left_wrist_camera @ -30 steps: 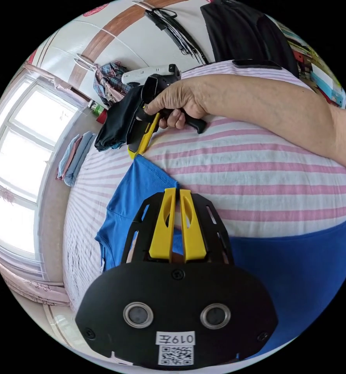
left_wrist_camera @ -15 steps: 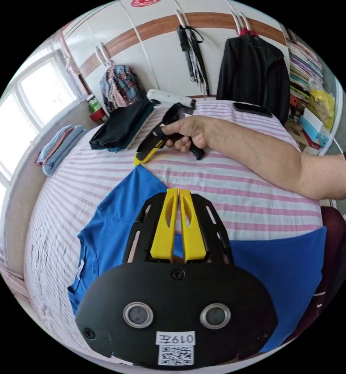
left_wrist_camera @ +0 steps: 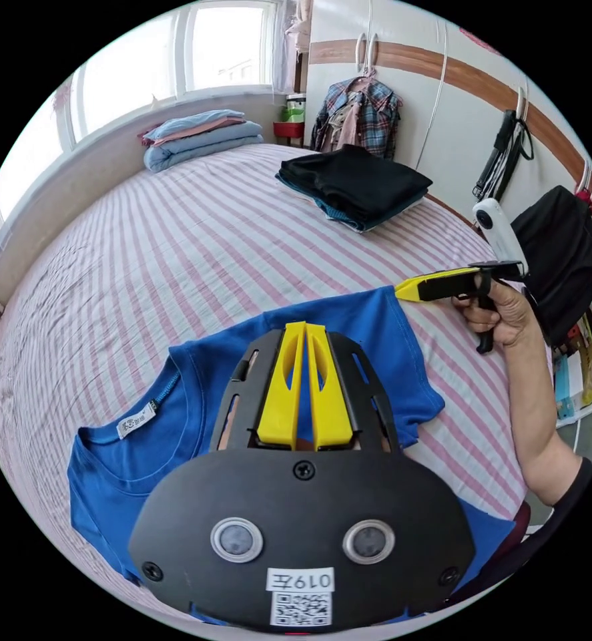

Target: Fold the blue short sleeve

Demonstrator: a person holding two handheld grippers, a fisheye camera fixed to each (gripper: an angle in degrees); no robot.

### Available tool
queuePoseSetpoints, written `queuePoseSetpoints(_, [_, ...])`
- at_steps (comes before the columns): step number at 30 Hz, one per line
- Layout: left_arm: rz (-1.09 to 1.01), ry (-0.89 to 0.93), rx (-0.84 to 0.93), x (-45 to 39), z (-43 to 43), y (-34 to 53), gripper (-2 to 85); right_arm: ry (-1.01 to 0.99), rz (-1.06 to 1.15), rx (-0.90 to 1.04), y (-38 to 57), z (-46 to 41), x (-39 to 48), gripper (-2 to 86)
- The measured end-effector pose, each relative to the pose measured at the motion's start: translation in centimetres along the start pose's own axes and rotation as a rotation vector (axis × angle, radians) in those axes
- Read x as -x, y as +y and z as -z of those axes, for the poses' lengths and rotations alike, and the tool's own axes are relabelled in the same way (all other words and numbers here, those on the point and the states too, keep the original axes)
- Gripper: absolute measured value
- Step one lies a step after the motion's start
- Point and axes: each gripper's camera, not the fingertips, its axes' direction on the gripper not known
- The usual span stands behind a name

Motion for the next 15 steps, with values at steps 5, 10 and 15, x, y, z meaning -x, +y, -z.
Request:
queuePoseSetpoints(5, [0.045,-0.043,0.021,2.3,-1.1,-0.1,0.8,0.019,-0.001,0.013,-0.3,-0.6,-0.1,1.4])
queuePoseSetpoints(10, [0.073,-0.070,0.026,3.6,-1.6,-0.1,0.7,-0.008,-0.011,-0.003,0.0,0.5,-1.1,0.0])
queuePoseSetpoints(15, [0.095,-0.102,0.037,4.2,-1.9,-0.3,0.7,0.013,-0.016,0.007,0.1,0.7,-1.3,-0.2])
